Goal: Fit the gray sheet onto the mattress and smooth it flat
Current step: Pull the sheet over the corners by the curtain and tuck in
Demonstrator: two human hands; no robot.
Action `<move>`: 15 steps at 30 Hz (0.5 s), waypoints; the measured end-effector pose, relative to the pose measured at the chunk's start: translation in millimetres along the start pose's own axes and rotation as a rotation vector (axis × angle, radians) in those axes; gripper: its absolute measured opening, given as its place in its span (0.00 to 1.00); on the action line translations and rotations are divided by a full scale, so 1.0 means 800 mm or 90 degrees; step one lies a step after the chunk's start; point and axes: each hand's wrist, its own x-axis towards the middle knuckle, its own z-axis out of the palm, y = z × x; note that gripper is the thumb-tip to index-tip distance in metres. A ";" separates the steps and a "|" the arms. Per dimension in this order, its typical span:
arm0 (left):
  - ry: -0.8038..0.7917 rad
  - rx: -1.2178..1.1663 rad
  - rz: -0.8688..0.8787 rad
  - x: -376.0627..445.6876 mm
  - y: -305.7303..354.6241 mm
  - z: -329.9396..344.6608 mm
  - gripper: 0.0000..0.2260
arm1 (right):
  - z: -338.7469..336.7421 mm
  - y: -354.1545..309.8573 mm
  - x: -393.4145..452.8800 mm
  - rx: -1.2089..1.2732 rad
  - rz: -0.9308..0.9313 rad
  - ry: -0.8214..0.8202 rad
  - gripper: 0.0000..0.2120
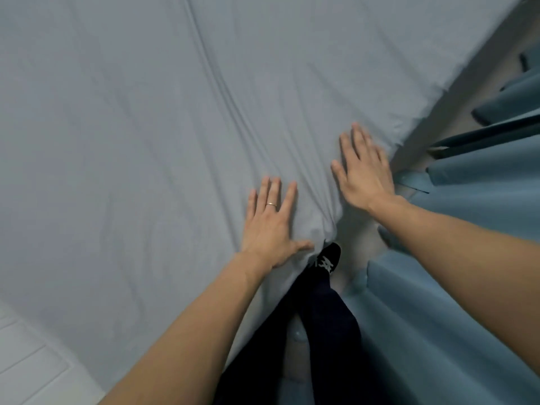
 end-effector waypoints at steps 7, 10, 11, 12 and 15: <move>-0.086 0.069 0.015 0.022 0.013 0.020 0.61 | 0.017 0.060 0.022 -0.028 -0.065 -0.032 0.33; -0.091 0.090 0.032 0.021 0.013 0.019 0.59 | 0.015 0.081 0.024 -0.039 -0.071 -0.016 0.33; -0.094 0.101 0.042 0.022 0.014 0.019 0.58 | 0.014 0.087 0.025 -0.044 -0.076 -0.013 0.34; -0.095 0.109 0.051 0.021 0.015 0.019 0.56 | 0.013 0.092 0.024 -0.047 -0.080 -0.010 0.34; -0.090 0.113 0.057 0.022 0.021 0.022 0.53 | 0.014 0.099 0.024 -0.045 -0.088 -0.001 0.35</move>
